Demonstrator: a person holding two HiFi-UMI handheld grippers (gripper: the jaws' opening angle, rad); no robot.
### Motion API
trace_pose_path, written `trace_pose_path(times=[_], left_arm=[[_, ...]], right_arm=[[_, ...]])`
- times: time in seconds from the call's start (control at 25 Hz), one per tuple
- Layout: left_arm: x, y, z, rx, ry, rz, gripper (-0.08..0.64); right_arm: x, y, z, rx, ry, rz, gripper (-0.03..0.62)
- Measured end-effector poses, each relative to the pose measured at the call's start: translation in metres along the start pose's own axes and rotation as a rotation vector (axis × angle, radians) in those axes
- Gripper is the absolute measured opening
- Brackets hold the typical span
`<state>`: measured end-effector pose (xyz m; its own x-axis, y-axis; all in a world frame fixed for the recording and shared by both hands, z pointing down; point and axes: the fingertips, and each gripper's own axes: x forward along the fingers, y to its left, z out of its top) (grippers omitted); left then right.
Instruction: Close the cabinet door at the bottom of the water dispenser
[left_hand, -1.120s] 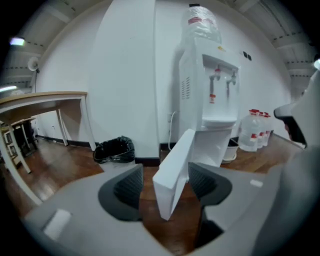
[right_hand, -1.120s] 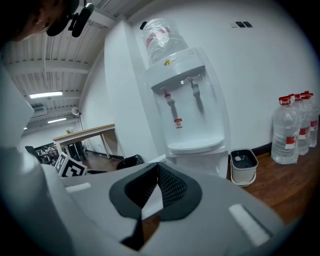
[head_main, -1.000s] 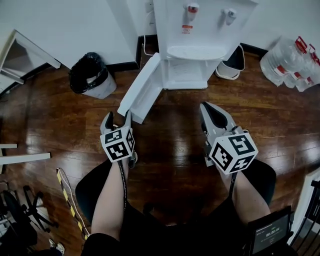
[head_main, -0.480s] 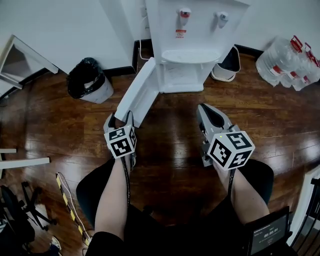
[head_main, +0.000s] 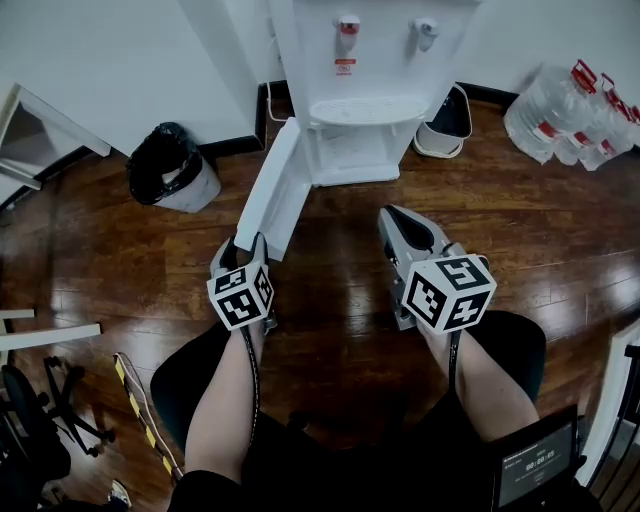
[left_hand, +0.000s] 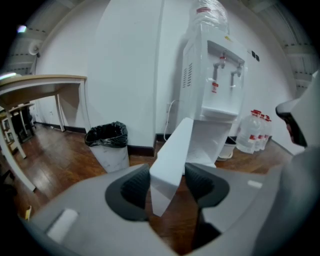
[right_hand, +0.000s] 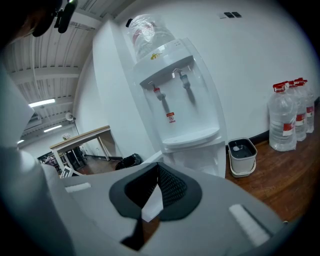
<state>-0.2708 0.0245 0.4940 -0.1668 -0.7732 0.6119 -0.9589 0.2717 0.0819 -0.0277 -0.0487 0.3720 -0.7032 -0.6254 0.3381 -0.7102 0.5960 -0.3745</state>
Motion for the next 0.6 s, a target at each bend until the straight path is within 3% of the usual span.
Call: trace_pose_path(times=[0.12,0.4,0.6], left_arm=[[-0.009,-0.022,-0.008,-0.019,0.030,-0.038,0.225],[-0.021,-0.119,-0.029,0.001,0.130,-0.273,0.228],[-0.020,-0.159,-0.033,-0.006,0.162,-0.369,0.224]], right_arm=[[0.002,0.001,-0.005,-0.003,0.018,-0.001,0.005],[0.011,0.006,-0.022,-0.002,0.071,0.002,0.005],[0.014,-0.009,-0.020,-0.013,0.081,-0.015,0.005]])
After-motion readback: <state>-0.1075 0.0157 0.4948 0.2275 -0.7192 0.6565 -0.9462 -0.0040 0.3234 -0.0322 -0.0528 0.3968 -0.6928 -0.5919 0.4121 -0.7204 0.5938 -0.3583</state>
